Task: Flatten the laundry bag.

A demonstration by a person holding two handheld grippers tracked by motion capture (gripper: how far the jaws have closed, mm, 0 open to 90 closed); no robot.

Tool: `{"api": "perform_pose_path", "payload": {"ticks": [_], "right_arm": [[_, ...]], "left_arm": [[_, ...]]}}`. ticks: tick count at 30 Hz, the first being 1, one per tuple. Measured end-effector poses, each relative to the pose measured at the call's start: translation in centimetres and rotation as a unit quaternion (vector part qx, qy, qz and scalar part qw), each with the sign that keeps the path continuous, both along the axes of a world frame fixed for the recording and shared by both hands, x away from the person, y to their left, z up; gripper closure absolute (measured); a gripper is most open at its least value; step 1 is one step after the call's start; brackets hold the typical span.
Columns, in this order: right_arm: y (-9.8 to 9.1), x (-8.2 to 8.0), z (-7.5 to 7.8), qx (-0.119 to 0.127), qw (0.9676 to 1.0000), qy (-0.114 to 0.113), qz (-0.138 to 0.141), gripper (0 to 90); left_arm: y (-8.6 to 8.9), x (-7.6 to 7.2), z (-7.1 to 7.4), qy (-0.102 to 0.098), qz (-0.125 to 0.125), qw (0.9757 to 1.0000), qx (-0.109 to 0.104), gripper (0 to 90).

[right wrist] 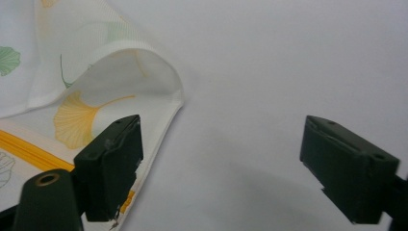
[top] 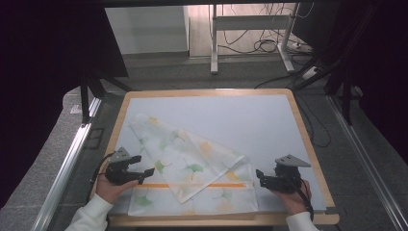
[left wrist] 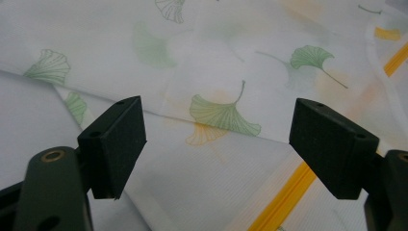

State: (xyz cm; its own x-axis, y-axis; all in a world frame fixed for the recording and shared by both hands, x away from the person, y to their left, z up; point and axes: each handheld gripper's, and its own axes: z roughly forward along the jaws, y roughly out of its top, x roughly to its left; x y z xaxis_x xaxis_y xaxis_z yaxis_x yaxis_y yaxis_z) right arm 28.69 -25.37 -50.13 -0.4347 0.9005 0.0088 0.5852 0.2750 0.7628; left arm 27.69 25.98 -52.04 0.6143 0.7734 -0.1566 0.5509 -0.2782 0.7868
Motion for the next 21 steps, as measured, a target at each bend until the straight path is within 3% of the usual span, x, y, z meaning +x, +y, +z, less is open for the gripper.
{"api": "perform_pose_path", "payload": {"ticks": [6, 12, 21], "right_arm": [[0.0, -0.2, 0.3, 0.005, 0.9998, -0.013, 0.013, 18.6], [0.6, -0.3, 0.5, 0.003, 0.9996, -0.006, 0.028, 18.3], [0.8, -0.5, 1.1, 0.002, 0.9991, -0.020, 0.036, 23.1]], "left_arm": [[-0.2, 0.0, -0.2, 0.001, -0.003, 0.9999, 0.014, 20.8], [-0.1, 0.0, -0.2, 0.001, -0.004, 0.9999, 0.013, 20.9], [-0.2, 0.0, -0.2, 0.002, -0.004, 0.9999, 0.015, 21.2]]}}
